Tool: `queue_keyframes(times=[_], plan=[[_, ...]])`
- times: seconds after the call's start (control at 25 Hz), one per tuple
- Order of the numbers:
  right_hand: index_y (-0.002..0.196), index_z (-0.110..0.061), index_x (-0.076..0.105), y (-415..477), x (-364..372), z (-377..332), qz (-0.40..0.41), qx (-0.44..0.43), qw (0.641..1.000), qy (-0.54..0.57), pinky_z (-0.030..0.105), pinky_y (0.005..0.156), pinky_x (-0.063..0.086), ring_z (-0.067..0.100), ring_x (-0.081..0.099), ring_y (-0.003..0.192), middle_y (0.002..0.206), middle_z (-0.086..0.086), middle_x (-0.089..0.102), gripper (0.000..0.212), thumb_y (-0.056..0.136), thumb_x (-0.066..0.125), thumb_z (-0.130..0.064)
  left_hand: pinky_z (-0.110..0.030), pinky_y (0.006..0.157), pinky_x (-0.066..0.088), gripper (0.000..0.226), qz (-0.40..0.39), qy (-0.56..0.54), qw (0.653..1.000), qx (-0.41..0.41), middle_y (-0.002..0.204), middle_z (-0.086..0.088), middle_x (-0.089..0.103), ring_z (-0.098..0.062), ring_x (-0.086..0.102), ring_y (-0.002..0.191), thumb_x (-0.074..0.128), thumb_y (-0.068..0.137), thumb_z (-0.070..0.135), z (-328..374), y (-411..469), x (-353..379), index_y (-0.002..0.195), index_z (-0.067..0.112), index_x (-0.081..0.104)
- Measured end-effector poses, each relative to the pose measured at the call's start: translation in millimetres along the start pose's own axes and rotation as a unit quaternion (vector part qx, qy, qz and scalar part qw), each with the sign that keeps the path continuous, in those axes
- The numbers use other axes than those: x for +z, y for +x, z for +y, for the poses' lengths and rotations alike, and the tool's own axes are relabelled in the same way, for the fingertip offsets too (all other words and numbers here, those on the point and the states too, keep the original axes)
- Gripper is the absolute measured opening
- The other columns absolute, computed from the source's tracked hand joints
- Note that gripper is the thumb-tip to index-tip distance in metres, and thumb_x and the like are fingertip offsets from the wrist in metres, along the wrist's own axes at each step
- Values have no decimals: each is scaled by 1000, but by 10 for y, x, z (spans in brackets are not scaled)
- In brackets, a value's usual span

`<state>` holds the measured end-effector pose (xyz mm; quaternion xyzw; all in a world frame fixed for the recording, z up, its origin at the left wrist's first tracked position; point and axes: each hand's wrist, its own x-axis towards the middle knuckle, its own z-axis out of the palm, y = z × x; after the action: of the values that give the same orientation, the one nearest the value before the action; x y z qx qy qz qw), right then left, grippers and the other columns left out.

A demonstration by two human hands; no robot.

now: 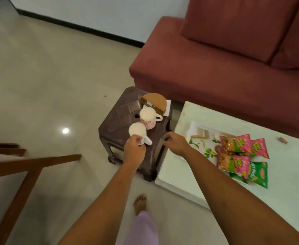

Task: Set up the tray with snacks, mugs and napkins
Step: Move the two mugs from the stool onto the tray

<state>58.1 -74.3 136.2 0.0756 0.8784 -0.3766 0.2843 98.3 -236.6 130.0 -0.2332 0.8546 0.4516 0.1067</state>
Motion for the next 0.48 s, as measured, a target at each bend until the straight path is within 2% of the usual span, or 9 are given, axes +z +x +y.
queue_keyframes(times=[0.12,0.2,0.32,0.48], plan=[[125,-15,51,509,143,-230,-5,-7,999,-38,30,84,45,25,56,110,124,10,59,38,88,57,-20,-41,97,38,55,14,90,996,17,126,-18,51,-35,45,118,76,73,15,-55,485,-162,121,8,50],[130,-16,46,816,177,-265,8,-11,996,-89,38,94,47,28,52,118,131,11,54,46,87,59,-19,-41,103,33,75,-21,148,988,35,133,-15,44,-31,40,125,81,68,23,-97,721,-120,130,12,41],[138,-22,36,1216,149,-313,51,-46,980,-187,48,102,43,32,39,130,143,9,42,60,84,62,-17,-43,101,39,95,-85,229,967,75,142,-8,32,-29,35,128,83,64,21,-210,931,86,140,21,26],[144,-30,20,1616,92,-418,36,-117,944,-305,51,96,44,35,36,132,150,4,30,85,77,71,-19,-44,93,47,99,-43,276,956,95,151,-7,17,-31,28,129,79,67,14,-288,1097,289,144,29,17]])
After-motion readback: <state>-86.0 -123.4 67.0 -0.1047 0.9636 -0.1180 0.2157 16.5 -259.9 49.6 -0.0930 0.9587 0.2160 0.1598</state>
